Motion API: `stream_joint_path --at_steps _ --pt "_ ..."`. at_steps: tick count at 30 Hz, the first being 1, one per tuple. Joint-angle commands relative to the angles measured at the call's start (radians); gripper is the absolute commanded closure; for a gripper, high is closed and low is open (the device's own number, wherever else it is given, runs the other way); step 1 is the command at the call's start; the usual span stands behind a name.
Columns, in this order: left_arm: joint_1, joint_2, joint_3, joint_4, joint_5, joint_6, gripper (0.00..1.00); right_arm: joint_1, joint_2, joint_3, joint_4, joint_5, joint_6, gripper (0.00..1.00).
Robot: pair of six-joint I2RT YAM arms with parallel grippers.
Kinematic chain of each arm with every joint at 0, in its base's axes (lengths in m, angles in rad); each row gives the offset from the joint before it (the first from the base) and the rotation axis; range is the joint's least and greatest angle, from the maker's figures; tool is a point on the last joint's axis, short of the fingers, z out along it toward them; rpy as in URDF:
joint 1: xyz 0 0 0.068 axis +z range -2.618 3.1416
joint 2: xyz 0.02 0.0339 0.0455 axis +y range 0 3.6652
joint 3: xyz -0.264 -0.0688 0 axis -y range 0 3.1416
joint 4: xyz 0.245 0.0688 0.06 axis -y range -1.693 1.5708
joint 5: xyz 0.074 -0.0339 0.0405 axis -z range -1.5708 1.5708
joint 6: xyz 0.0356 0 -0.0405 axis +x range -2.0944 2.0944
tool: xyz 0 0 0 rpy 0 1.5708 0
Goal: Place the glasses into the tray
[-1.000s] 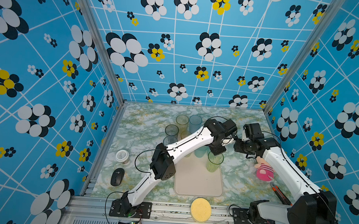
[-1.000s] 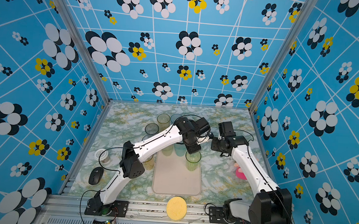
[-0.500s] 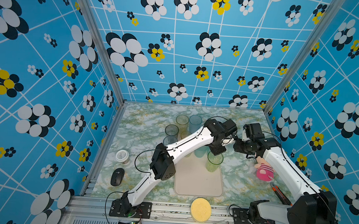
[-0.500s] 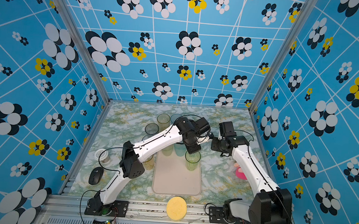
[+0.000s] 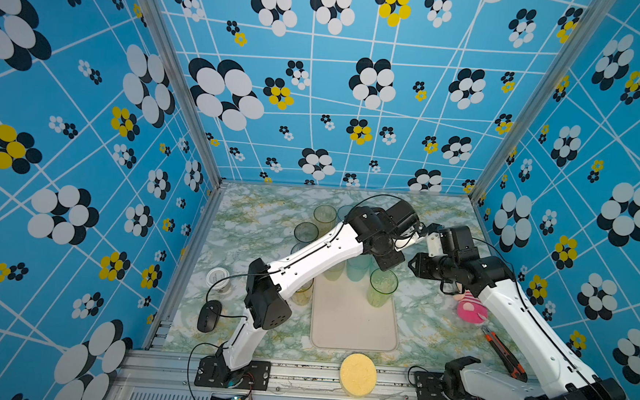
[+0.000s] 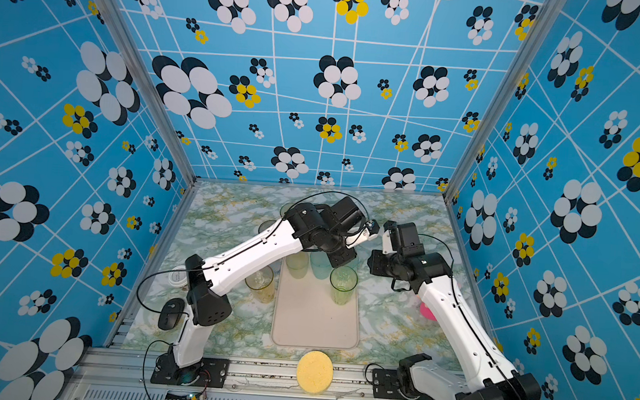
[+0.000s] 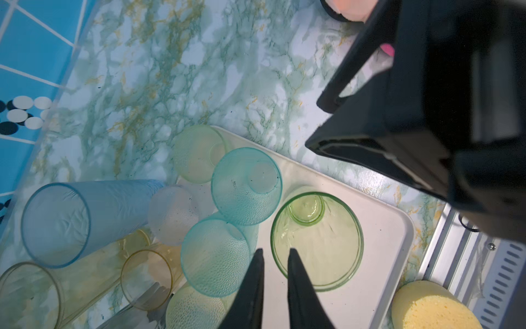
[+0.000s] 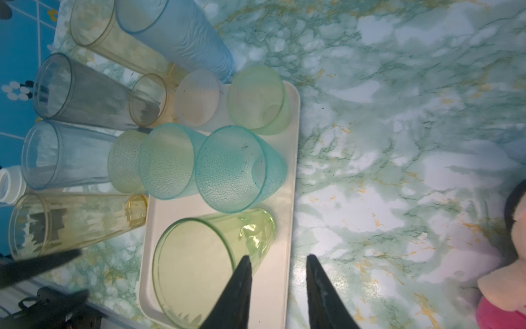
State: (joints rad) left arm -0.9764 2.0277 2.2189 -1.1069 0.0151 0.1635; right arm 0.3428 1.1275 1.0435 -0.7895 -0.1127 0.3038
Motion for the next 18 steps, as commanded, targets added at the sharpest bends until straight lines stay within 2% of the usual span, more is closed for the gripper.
stream_joint_path --at_steps 1,5,7,12,18 --pt "0.083 -0.131 -0.151 0.117 0.01 -0.085 0.82 0.054 -0.005 0.022 -0.086 0.035 0.008 0.68" --pt "0.185 -0.279 -0.373 0.254 0.084 -0.159 0.82 0.096 0.021 0.026 -0.099 0.059 0.025 0.69" --pt "0.218 -0.331 -0.438 0.28 0.089 -0.17 0.82 0.119 0.034 0.031 -0.1 0.066 0.033 0.69" --pt "0.282 -0.417 -0.538 0.308 0.089 -0.179 0.81 0.151 0.073 0.042 -0.097 0.074 0.047 0.7" --pt "0.321 -0.457 -0.599 0.341 0.117 -0.188 0.81 0.171 0.1 0.052 -0.107 0.088 0.054 0.72"
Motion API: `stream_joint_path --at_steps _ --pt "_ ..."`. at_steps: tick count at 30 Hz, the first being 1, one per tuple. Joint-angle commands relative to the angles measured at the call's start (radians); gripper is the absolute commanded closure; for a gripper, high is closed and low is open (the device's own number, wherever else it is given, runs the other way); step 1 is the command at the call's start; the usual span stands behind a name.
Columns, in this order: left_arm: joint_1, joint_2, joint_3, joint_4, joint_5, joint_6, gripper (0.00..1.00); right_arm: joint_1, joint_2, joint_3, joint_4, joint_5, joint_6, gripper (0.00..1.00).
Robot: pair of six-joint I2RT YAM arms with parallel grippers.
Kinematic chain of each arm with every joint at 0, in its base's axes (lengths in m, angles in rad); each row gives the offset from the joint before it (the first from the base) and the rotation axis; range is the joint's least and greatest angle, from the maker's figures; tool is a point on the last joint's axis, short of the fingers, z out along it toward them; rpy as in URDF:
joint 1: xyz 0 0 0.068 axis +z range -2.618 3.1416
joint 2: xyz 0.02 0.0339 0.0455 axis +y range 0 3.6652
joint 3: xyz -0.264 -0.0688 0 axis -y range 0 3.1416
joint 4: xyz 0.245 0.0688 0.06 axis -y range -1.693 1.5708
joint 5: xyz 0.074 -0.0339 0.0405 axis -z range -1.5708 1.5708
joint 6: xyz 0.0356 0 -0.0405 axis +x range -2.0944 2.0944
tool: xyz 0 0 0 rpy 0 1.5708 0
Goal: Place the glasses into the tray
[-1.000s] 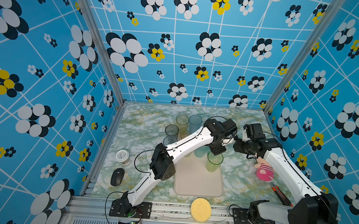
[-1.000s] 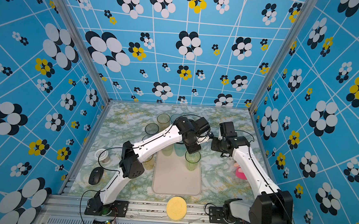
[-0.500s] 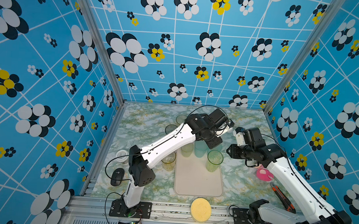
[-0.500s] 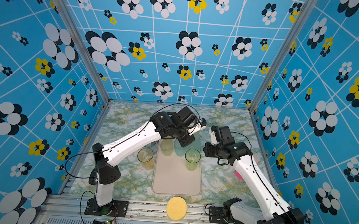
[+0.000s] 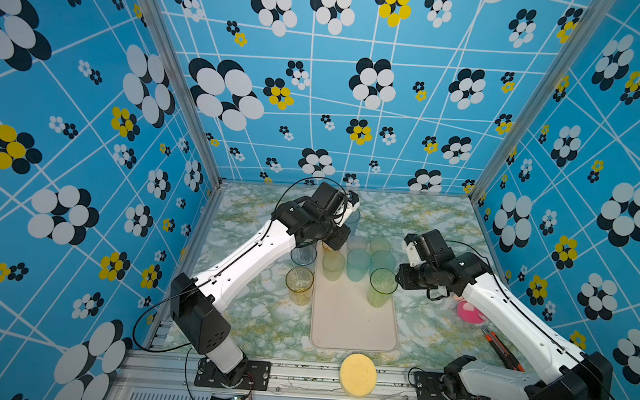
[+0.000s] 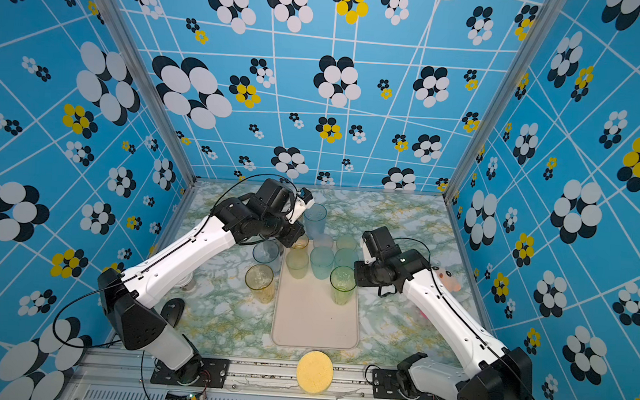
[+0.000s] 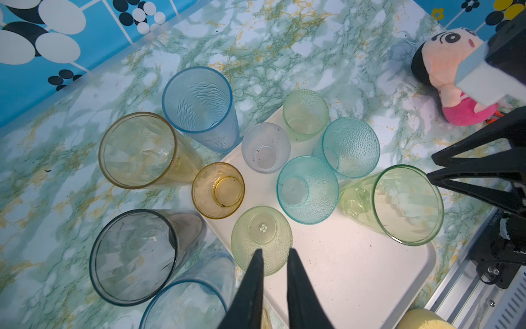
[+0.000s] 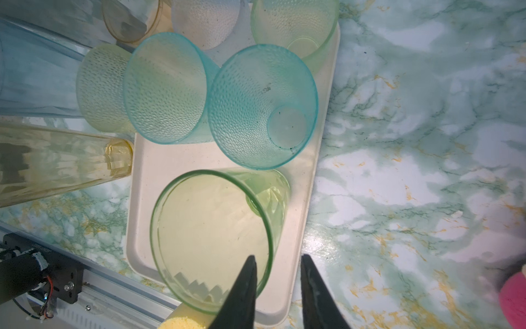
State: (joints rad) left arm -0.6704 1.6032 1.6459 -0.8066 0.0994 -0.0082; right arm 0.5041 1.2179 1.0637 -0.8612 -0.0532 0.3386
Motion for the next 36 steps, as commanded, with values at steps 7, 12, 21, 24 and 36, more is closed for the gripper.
stream_joint_path --at_steps 7,12,21,24,36 --pt "0.023 -0.035 -0.04 0.054 0.046 -0.012 0.81 0.022 0.041 0.058 -0.066 0.054 0.019 0.77" --pt "0.029 -0.038 -0.051 0.061 0.055 -0.01 0.81 0.031 0.068 0.078 -0.085 0.062 0.012 0.78" --pt "0.041 -0.041 -0.062 0.068 0.062 -0.006 0.81 0.034 0.115 0.096 -0.076 0.059 0.008 0.8" --pt "0.048 -0.045 -0.073 0.076 0.067 -0.006 0.81 0.036 0.13 0.105 -0.078 0.059 0.007 0.82" --pt "0.079 -0.059 -0.106 0.084 0.075 -0.001 0.81 0.052 0.157 0.127 -0.107 0.083 -0.005 0.89"
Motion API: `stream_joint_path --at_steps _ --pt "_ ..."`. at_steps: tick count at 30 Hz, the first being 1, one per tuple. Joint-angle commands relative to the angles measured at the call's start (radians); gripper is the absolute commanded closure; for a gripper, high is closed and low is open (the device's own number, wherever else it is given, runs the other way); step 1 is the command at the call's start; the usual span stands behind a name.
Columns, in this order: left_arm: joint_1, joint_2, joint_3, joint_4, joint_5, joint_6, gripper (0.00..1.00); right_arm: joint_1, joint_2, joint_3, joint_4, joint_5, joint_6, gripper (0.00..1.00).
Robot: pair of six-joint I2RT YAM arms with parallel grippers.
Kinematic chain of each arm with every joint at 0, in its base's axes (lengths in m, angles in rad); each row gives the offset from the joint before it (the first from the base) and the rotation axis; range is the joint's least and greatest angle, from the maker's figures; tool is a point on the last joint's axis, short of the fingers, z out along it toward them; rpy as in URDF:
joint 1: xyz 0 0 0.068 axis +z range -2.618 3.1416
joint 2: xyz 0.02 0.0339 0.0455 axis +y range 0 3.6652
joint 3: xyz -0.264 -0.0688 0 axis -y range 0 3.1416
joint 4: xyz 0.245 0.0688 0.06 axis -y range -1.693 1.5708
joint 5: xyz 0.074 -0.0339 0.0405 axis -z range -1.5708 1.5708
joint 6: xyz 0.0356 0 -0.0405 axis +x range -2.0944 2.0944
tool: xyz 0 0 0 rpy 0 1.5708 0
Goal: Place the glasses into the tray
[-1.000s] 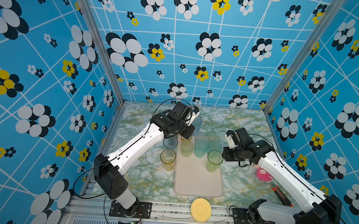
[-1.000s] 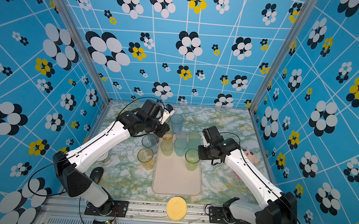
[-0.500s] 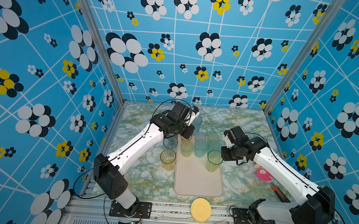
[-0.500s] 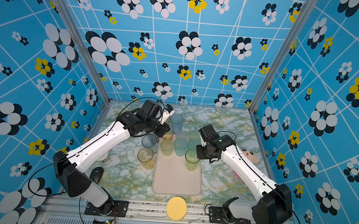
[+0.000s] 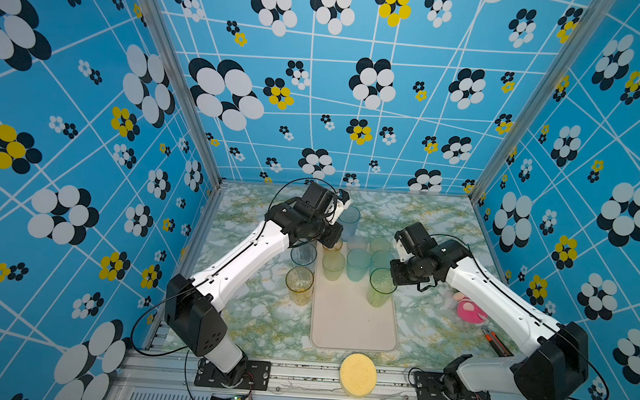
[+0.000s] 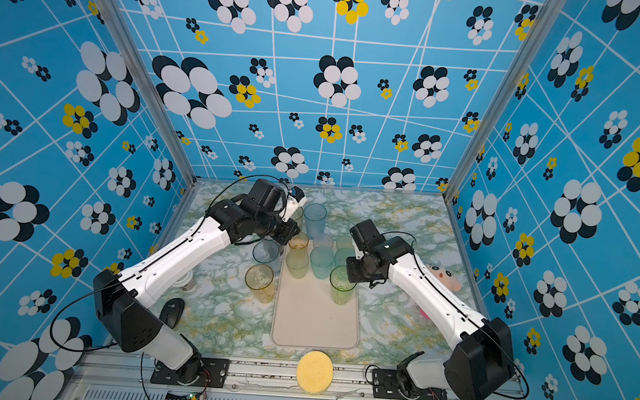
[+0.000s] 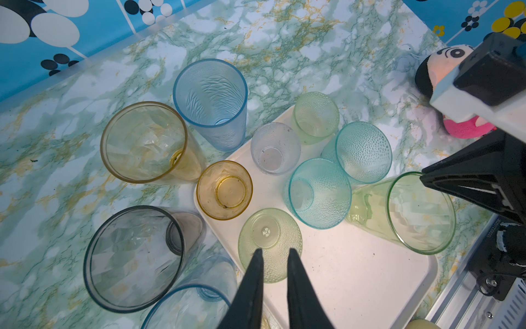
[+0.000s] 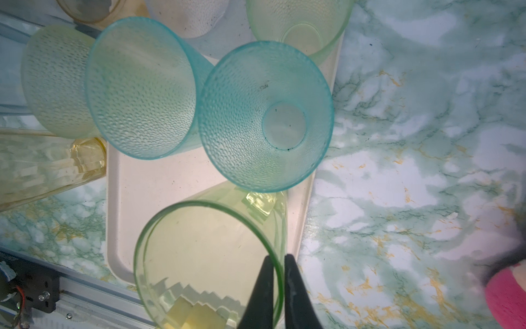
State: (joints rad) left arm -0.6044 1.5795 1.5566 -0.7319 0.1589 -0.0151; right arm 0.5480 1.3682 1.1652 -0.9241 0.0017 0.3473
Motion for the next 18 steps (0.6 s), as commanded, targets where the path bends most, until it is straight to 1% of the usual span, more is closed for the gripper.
stream_joint_path --at_steps 1,7,14,18 --pt "0.015 -0.037 -0.018 0.01 0.016 0.006 0.81 0.007 0.006 0.029 -0.047 0.033 -0.015 0.9" --pt "0.021 -0.038 -0.024 0.009 0.019 0.006 0.81 0.012 -0.003 0.036 -0.057 0.068 -0.021 0.92" --pt "0.023 -0.035 -0.02 0.008 0.021 0.006 0.81 0.012 -0.017 0.06 -0.064 0.108 -0.025 0.91" --pt "0.023 -0.035 -0.021 0.002 0.018 0.007 0.81 0.012 -0.005 0.061 -0.058 0.112 -0.03 0.91"
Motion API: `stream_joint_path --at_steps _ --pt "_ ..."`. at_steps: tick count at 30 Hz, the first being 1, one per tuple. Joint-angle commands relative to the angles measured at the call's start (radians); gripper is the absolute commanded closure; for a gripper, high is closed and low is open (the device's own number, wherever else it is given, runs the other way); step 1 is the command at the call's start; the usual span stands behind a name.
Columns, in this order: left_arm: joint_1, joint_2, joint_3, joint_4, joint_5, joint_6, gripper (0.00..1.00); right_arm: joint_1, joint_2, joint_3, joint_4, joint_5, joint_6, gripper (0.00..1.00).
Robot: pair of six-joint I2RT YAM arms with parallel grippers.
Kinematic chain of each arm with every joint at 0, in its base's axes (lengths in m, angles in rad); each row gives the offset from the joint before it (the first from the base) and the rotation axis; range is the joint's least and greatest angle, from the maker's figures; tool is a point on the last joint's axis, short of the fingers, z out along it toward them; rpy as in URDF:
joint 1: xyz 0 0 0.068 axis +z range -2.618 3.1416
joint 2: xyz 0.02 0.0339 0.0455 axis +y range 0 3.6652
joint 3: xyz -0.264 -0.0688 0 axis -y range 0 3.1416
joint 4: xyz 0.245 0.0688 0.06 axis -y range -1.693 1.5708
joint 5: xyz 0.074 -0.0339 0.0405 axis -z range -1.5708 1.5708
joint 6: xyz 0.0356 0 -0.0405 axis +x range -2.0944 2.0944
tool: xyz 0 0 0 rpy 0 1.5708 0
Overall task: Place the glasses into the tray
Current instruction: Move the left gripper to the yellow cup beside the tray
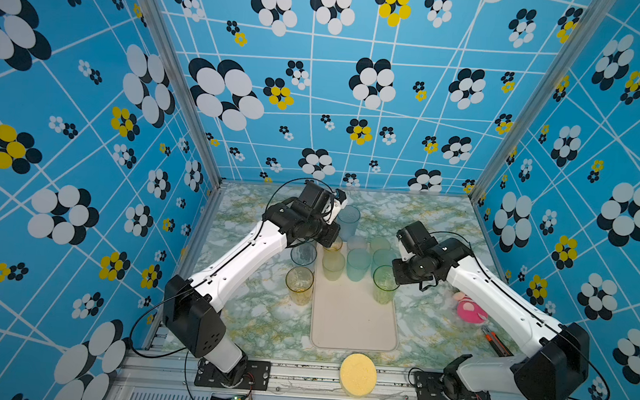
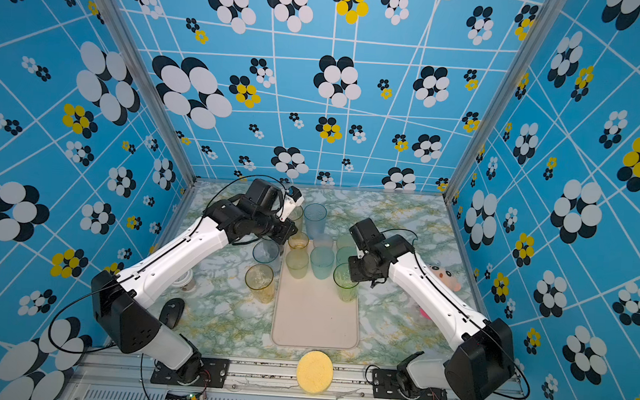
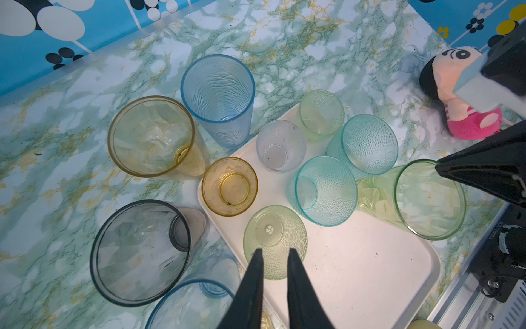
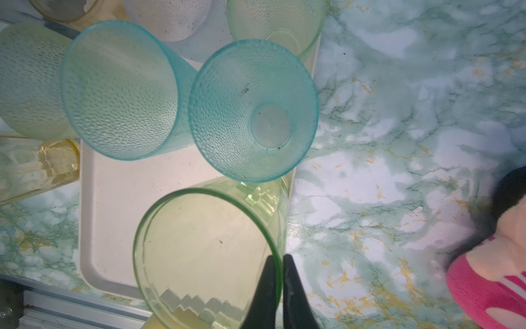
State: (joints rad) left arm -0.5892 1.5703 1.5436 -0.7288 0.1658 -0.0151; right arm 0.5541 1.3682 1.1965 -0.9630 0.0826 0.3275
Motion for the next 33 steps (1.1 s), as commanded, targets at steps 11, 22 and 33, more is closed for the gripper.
stream_joint_path --at_steps 11,22,33 --pt "0.012 -0.03 -0.007 -0.026 -0.001 0.015 0.81 0.0 0.038 -0.01 0.048 -0.007 -0.005 0.91" --pt "0.014 -0.036 -0.001 -0.049 -0.019 0.018 0.81 -0.004 0.011 -0.013 0.046 0.001 -0.005 0.83" --pt "0.015 -0.047 0.0 -0.081 -0.045 0.024 0.8 -0.007 -0.012 -0.027 0.052 0.008 -0.004 0.72"
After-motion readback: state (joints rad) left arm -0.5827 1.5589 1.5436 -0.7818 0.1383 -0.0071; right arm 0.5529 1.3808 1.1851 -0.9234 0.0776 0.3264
